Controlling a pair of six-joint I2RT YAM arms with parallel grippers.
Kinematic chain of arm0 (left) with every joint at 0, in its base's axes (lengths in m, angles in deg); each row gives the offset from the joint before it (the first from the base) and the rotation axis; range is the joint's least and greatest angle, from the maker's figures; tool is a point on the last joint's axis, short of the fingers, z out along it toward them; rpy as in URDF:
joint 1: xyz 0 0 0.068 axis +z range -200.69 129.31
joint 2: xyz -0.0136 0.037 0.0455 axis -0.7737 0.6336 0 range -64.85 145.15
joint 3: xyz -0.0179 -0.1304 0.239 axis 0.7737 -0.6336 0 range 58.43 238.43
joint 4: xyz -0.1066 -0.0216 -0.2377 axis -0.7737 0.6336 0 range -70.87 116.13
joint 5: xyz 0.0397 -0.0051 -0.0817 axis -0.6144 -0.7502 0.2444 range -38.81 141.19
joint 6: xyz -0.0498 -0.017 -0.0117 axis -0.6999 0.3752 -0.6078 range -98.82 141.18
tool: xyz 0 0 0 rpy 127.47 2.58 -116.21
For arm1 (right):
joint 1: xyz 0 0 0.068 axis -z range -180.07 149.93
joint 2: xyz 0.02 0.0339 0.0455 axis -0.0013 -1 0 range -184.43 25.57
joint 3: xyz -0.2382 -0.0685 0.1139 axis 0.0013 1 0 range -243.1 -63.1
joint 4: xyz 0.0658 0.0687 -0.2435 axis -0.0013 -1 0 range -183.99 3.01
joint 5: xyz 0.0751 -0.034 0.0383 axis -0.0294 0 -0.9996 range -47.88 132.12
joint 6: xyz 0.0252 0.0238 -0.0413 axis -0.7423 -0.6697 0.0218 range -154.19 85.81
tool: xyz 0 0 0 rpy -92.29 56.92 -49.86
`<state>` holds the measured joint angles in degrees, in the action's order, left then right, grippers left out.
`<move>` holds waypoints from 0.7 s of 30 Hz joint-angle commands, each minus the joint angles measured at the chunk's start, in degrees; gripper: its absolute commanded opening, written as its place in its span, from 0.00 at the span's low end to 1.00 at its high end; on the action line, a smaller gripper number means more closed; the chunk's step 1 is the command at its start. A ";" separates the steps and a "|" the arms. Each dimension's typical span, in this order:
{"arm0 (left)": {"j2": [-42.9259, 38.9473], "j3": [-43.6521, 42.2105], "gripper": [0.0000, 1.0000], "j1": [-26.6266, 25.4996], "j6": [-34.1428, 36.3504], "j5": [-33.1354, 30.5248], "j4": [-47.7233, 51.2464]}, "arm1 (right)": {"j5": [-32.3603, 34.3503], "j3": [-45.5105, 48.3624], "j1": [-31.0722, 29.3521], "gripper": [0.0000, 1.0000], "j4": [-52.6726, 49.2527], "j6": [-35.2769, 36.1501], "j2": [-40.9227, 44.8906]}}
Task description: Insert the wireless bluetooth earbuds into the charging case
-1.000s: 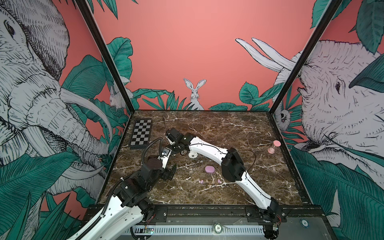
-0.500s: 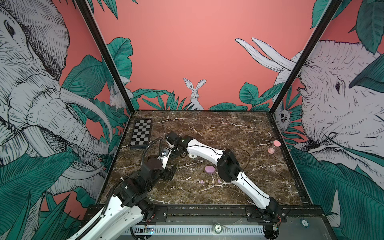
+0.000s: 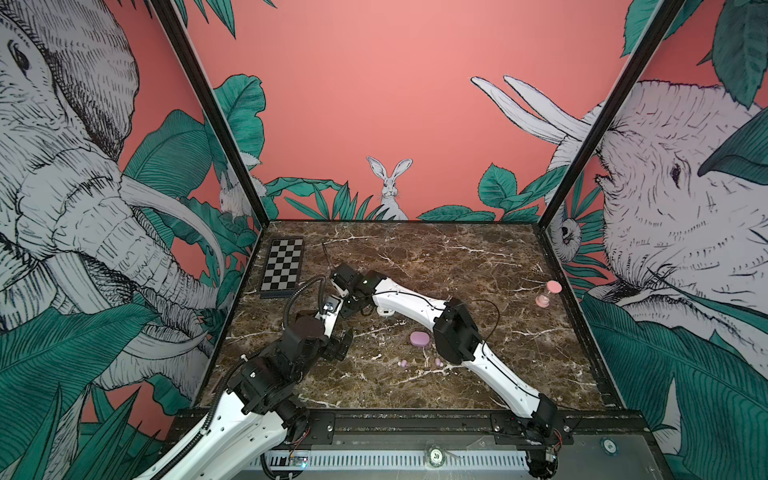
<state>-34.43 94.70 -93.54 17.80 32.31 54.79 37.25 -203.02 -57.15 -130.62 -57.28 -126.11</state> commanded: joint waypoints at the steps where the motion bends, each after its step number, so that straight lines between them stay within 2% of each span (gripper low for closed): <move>1: -0.23 -0.59 0.99 0.49 0.17 0.33 -0.68 | 1.84 -0.37 -1.02 0.32 -2.15 0.93 0.03; 11: -0.23 -0.67 0.99 0.67 0.17 0.64 -0.82 | 2.72 5.51 -1.17 0.25 0.77 -1.20 4.88; 21: -0.20 -0.68 0.99 0.89 0.17 0.86 -0.98 | 3.28 15.61 -1.18 0.21 5.96 -5.73 14.32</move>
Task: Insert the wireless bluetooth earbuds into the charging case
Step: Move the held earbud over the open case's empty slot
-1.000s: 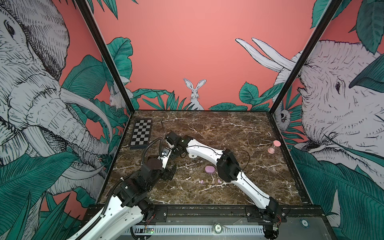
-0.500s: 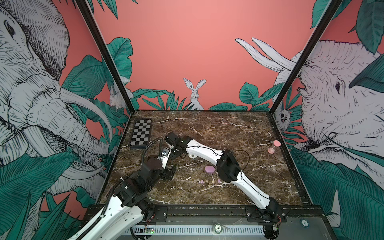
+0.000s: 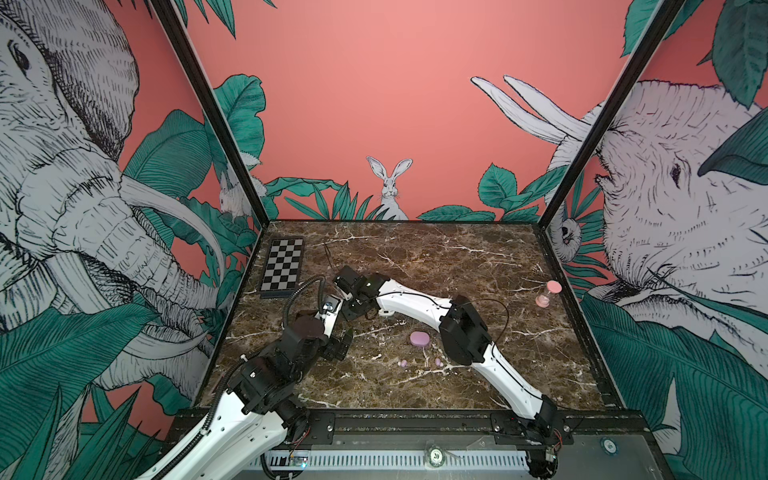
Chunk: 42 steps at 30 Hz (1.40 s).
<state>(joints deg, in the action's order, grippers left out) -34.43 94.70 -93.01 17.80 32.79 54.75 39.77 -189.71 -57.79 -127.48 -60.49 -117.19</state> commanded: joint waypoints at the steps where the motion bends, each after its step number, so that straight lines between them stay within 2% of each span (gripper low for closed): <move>1: -0.23 -0.68 0.99 0.32 0.20 0.46 -0.91 | 0.93 4.14 -0.49 0.21 3.71 -3.17 6.79; 11: 0.33 -0.65 0.99 0.31 0.21 1.05 -1.01 | 1.17 28.07 -0.54 0.21 13.97 -8.76 20.41; 20: 0.88 -0.50 0.99 0.37 0.16 1.43 -0.90 | 1.69 42.14 -0.51 0.21 17.94 -12.25 27.73; 30: 1.07 -0.49 0.99 0.40 0.14 1.50 -0.82 | 5.05 47.56 -0.54 0.22 16.27 -15.12 30.09; 42: 0.82 -0.49 0.99 0.40 0.21 1.61 -0.90 | 6.40 48.91 -0.64 0.34 13.82 -16.31 30.48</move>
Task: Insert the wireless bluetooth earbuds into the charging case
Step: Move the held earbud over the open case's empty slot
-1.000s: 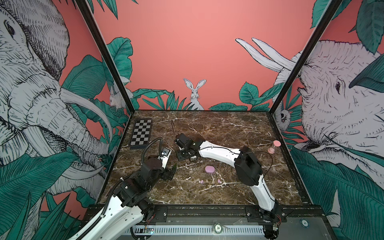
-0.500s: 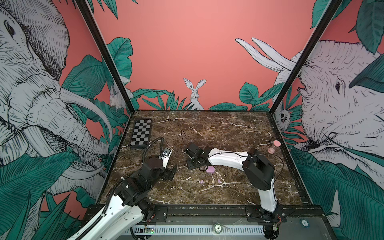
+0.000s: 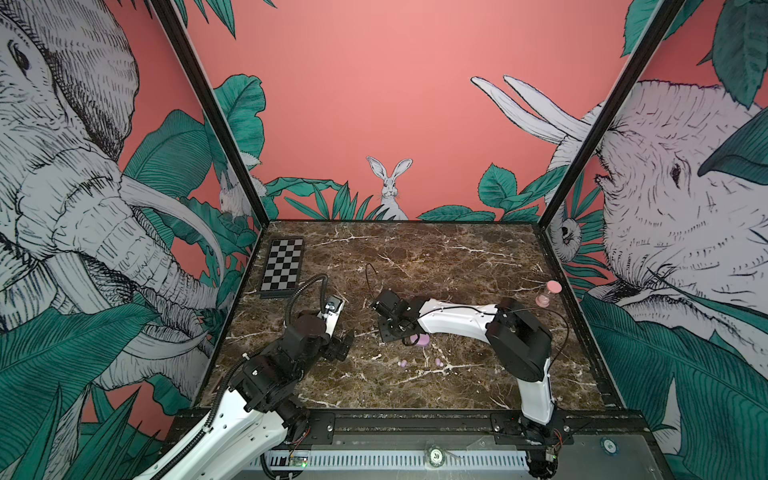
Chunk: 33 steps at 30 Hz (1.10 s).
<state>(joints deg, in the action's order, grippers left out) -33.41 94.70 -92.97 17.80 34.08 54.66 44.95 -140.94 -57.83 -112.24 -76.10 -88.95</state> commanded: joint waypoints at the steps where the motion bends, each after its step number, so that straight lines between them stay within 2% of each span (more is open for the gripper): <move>1: -0.24 -0.49 0.99 0.36 0.21 0.32 -0.88 | 0.89 0.28 -0.59 0.37 -1.33 -0.92 2.27; 6: -0.46 -0.48 0.99 0.36 0.16 0.58 -0.93 | -2.22 1.19 -0.56 0.43 -0.43 -2.61 2.31; 16: -0.51 -0.58 0.99 0.36 0.21 1.19 -1.02 | -5.57 2.26 -1.45 0.46 2.26 -5.99 2.98; 29: -0.09 -0.46 0.99 0.40 0.06 1.54 -0.99 | -7.92 2.28 -3.68 0.49 8.76 -4.35 5.57; 31: -0.06 -0.42 0.99 0.36 0.05 1.63 -0.94 | -5.18 4.76 -3.67 0.55 8.08 -3.40 7.99; 33: -0.11 -0.48 0.99 0.36 0.09 1.77 -0.99 | -1.55 5.86 -3.59 0.65 6.50 -2.69 10.46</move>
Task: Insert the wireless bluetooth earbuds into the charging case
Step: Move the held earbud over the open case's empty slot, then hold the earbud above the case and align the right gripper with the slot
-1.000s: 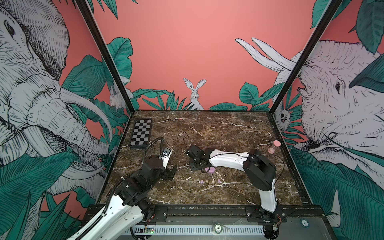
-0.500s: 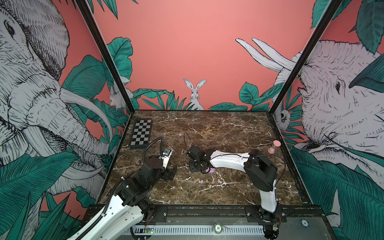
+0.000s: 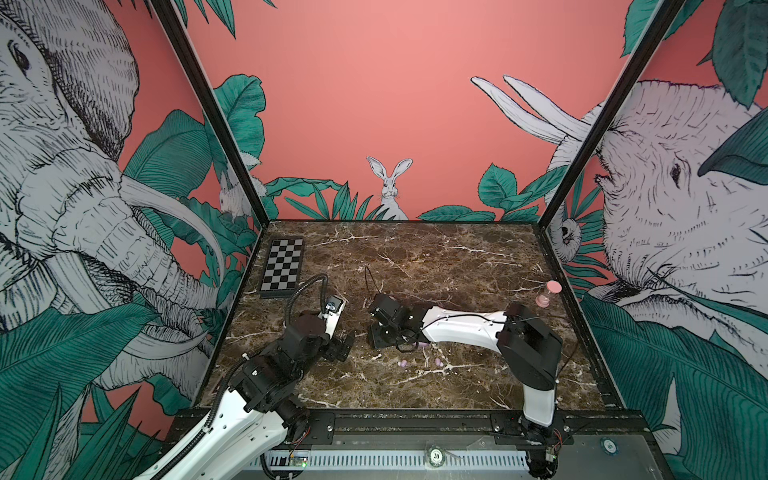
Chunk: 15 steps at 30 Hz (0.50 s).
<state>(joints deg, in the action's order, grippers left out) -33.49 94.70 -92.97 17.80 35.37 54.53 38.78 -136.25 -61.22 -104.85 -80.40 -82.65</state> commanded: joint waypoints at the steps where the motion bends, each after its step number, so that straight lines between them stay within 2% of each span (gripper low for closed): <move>1: -0.01 -0.49 0.99 0.36 0.11 0.61 -0.87 | 6.03 1.51 -0.12 0.70 -1.68 2.17 5.13; 3: 0.22 -0.37 0.99 0.36 0.09 1.00 -0.86 | 7.45 1.23 0.21 0.81 -3.60 3.14 6.17; 5: 0.60 -0.21 0.99 0.36 0.06 1.64 -0.73 | 8.77 0.14 0.34 0.97 -5.91 3.84 6.26; 10: 3.56 2.31 0.99 0.37 0.14 5.17 0.85 | 7.65 -0.65 1.87 0.98 -6.27 0.27 6.69; 13: 6.08 4.94 0.99 0.38 -1.38 7.91 2.96 | 1.89 0.22 4.56 0.98 -4.39 -2.39 7.46; 15: 7.21 6.28 0.99 0.34 -4.86 8.45 3.75 | -0.97 0.83 6.16 0.98 -3.43 -3.55 7.93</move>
<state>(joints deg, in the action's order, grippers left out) -27.07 98.15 -92.97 16.55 41.17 56.32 41.65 -136.18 -57.22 -109.18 -81.15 -76.84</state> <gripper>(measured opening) 0.992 0.981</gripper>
